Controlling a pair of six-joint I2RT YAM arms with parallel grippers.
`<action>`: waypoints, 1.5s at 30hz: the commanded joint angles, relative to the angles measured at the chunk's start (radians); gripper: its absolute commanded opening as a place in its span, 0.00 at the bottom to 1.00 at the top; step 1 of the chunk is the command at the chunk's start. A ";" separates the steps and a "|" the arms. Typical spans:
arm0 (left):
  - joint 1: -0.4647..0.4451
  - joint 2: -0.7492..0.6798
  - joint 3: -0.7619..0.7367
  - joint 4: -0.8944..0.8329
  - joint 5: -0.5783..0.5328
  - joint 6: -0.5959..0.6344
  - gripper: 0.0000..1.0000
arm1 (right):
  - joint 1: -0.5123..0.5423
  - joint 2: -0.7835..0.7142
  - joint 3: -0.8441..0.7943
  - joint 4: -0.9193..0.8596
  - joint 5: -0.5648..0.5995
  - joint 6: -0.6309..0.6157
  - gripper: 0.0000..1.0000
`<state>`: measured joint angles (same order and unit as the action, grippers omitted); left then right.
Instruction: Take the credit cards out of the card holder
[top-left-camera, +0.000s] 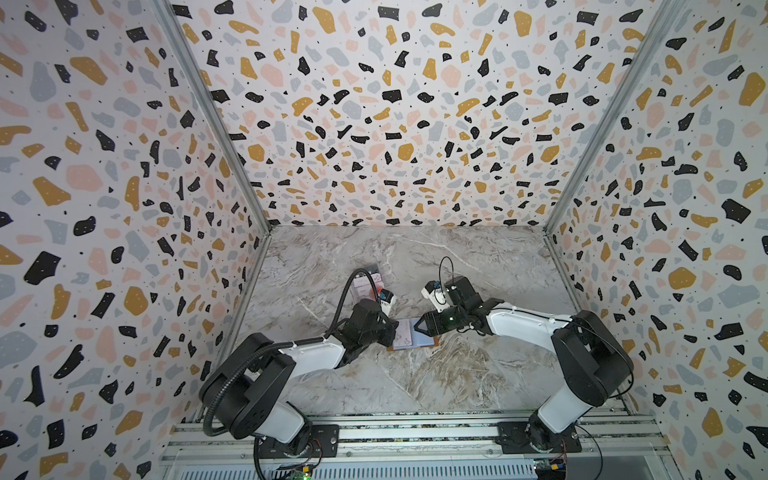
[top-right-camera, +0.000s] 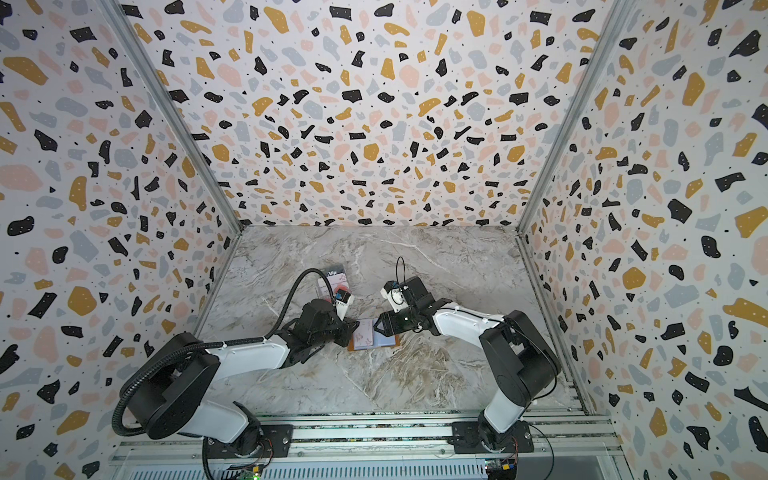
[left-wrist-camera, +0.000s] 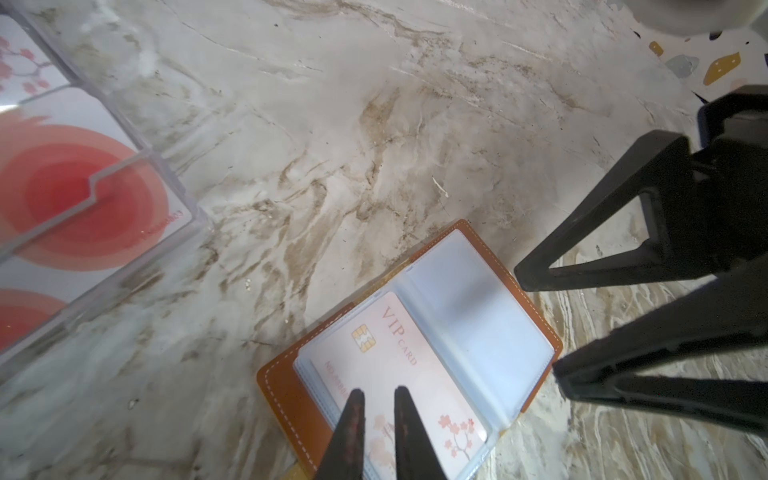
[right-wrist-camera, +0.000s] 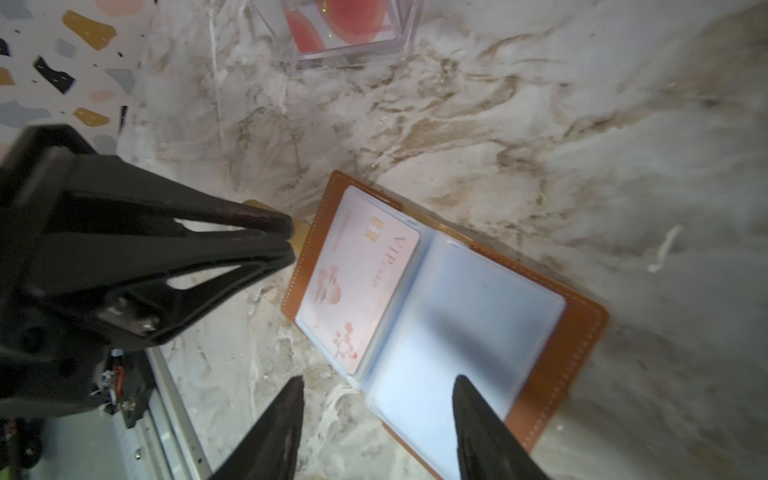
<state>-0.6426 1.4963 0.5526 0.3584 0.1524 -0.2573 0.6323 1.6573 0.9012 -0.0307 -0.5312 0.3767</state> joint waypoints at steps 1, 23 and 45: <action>-0.005 0.029 -0.002 -0.003 0.037 0.031 0.18 | 0.001 0.029 0.033 0.097 -0.138 0.080 0.58; -0.005 0.045 -0.078 -0.017 0.004 0.040 0.11 | 0.007 0.187 0.035 0.198 -0.187 0.213 0.52; -0.005 0.068 -0.092 0.002 0.007 0.044 0.09 | 0.007 0.184 0.074 0.101 -0.163 0.160 0.44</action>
<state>-0.6426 1.5433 0.4839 0.3939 0.1673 -0.2237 0.6319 1.8732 0.9409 0.1314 -0.7139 0.5774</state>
